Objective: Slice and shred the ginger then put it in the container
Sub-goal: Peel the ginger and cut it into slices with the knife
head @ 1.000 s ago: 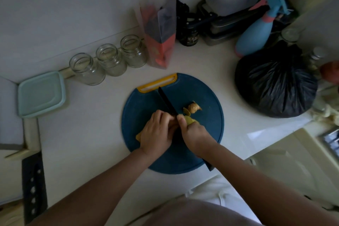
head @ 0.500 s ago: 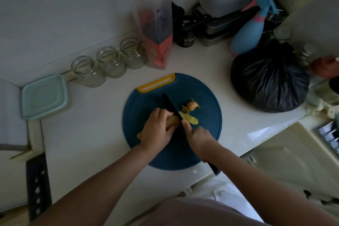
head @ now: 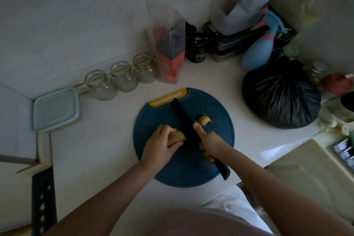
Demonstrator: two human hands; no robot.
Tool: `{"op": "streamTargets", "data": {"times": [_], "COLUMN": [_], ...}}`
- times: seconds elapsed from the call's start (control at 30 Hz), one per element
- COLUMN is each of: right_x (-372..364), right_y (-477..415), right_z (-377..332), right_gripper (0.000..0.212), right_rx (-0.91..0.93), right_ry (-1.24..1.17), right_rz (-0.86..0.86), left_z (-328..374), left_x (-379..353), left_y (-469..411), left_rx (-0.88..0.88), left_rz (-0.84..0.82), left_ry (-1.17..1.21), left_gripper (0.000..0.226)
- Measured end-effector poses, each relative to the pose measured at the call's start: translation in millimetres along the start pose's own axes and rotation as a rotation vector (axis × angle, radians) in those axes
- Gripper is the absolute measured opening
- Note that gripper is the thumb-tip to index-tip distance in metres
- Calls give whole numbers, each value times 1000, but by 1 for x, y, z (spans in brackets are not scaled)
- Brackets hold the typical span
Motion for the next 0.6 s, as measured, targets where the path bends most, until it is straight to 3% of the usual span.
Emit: {"op": "streamTargets", "data": {"times": [0.3, 0.6], "right_x": [-5, -5], "right_y": [23, 29], "right_z": [-5, -2], "right_gripper": [64, 63], "right_rx": [165, 183], "right_ry": [-52, -24], "right_rz": [-97, -83], "left_z": [-2, -2], "left_x": [0, 0], "left_y": [7, 7], "left_rx": [2, -28], "left_rz": [26, 47], "left_ry": [65, 88], "left_gripper": [35, 35]}}
Point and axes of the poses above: each hand's wrist, its own y-axis away from the middle knuckle, its own x-axis out of the back of the hand, z = x × y, the point moved 7 cm from there along -y, towards the middle knuckle, and after that the axes turned 3 degrees about x, right-handed, at the moved point
